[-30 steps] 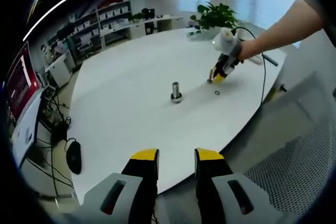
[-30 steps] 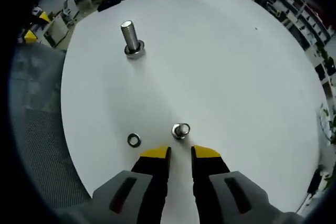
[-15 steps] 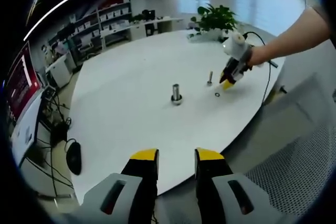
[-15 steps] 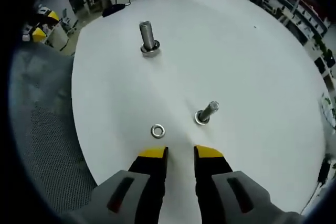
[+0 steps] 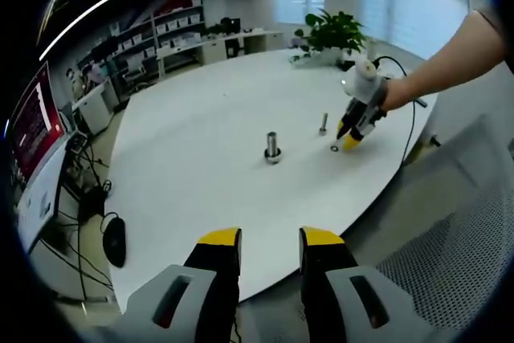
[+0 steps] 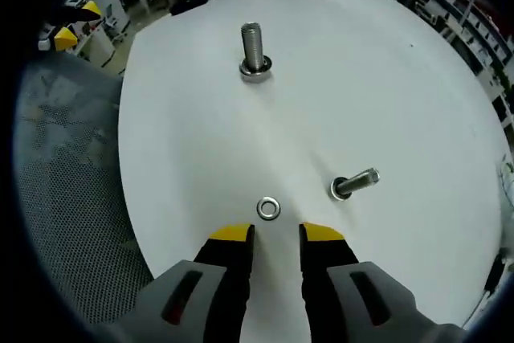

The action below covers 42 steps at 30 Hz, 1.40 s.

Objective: Place the washer onto the threaded stud by aligning its center hole with the stud, sliding it down to the base, and recovering from edge contact or off-axis alignment until the washer reaches the visible bottom stop.

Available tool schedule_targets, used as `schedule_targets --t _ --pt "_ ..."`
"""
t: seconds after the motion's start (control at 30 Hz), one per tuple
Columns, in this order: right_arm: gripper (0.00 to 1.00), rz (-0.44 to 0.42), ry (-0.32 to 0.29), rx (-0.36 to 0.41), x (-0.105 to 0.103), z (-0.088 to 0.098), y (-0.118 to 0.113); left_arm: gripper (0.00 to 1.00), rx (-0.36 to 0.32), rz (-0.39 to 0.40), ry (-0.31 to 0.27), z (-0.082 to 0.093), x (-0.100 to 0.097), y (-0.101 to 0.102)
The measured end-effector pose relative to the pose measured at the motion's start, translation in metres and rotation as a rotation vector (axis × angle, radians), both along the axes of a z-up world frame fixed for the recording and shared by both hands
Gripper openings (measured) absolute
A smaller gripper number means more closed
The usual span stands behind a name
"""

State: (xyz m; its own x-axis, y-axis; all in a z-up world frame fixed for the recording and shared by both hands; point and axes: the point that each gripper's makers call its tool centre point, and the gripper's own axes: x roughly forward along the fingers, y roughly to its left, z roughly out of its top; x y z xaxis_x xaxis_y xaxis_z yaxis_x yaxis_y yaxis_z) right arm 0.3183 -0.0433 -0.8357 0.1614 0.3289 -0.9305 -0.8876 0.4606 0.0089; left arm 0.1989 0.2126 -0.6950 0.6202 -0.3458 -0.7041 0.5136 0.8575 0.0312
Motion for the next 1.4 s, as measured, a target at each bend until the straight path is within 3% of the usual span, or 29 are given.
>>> schedule_targets --t 0.43,0.67,0.73,0.83,0.97,1.2,1.4 --pt "0.24 0.052 -0.016 -0.001 -0.001 -0.007 0.003 0.26 0.002 0.013 0.008 -0.002 0.000 0.003" --pt "0.24 0.098 -0.048 0.104 -0.003 -0.005 0.004 0.26 0.008 0.009 0.006 -0.002 0.000 0.002" --pt "0.24 0.096 -0.054 0.112 -0.003 -0.005 0.004 0.26 -0.024 0.029 -0.005 0.002 0.003 0.004" --pt "0.24 0.101 -0.062 0.108 -0.002 -0.006 0.007 0.27 -0.014 0.023 0.009 -0.001 0.001 0.003" --pt "0.22 0.139 -0.060 0.081 -0.003 -0.004 0.014 0.27 0.011 -0.003 0.022 -0.004 -0.001 0.001" --pt "0.16 0.321 0.004 -0.066 -0.003 -0.007 0.016 0.26 -0.001 0.008 0.021 -0.003 0.000 0.002" --pt "0.14 0.331 0.068 -0.213 0.000 -0.008 0.017 0.26 -0.010 0.012 0.012 -0.001 0.001 0.002"
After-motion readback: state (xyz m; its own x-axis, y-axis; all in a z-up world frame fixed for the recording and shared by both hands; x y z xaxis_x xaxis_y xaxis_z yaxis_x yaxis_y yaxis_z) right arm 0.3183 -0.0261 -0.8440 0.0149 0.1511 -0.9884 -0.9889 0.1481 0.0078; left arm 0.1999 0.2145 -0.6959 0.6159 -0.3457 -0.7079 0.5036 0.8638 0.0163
